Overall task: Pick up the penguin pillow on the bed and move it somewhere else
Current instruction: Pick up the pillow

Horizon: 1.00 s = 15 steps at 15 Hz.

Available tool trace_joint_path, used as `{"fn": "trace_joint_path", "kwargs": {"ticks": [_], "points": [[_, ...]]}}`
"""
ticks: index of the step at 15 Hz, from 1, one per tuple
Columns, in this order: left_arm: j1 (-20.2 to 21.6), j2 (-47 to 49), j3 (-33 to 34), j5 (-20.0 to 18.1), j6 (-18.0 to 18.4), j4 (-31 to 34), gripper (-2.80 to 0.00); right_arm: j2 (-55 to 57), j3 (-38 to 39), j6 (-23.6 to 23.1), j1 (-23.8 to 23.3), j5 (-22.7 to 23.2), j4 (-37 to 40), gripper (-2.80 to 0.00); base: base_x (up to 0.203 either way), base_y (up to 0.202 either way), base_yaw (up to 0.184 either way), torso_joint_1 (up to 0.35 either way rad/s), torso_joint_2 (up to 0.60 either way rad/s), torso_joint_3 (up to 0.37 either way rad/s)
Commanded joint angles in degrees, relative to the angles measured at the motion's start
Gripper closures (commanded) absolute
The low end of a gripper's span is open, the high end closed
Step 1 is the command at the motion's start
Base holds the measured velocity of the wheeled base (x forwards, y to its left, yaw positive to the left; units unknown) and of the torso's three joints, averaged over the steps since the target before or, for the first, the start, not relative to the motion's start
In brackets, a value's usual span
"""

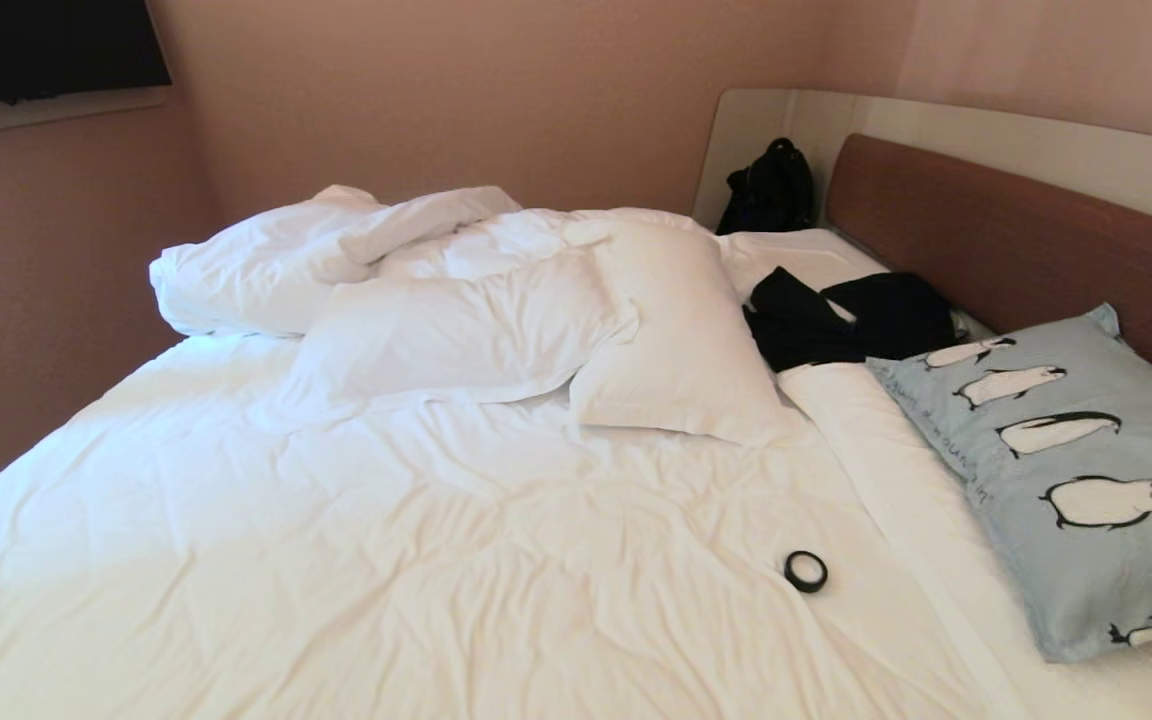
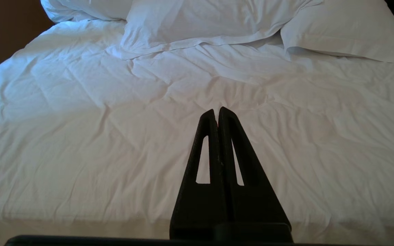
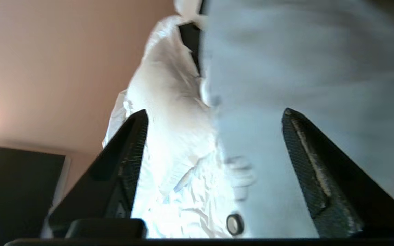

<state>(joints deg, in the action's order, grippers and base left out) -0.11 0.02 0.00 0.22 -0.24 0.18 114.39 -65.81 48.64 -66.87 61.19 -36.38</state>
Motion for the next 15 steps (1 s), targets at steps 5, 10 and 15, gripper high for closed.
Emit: {"fn": "trace_joint_path", "kwargs": {"ticks": [5,10,15], "points": [[0.02,-0.02,0.09,0.04,-0.02,-0.01,0.0,-18.74,4.38,0.17,-1.04,1.13,0.11,0.0,0.0,0.0,0.0,0.0,0.0,0.0],[0.03,-0.02,0.09,0.04,-0.02,-0.01,0.0,-17.41,0.94,-0.78,11.47,0.31,0.08,0.0,0.0,0.0,0.0,0.0,0.0,0.0],[0.02,-0.02,0.09,0.04,-0.02,-0.01,0.0,-15.59,-1.42,-3.15,25.44,-12.35,0.11,0.0,0.0,0.0,0.0,0.0,0.0,0.0]]}}
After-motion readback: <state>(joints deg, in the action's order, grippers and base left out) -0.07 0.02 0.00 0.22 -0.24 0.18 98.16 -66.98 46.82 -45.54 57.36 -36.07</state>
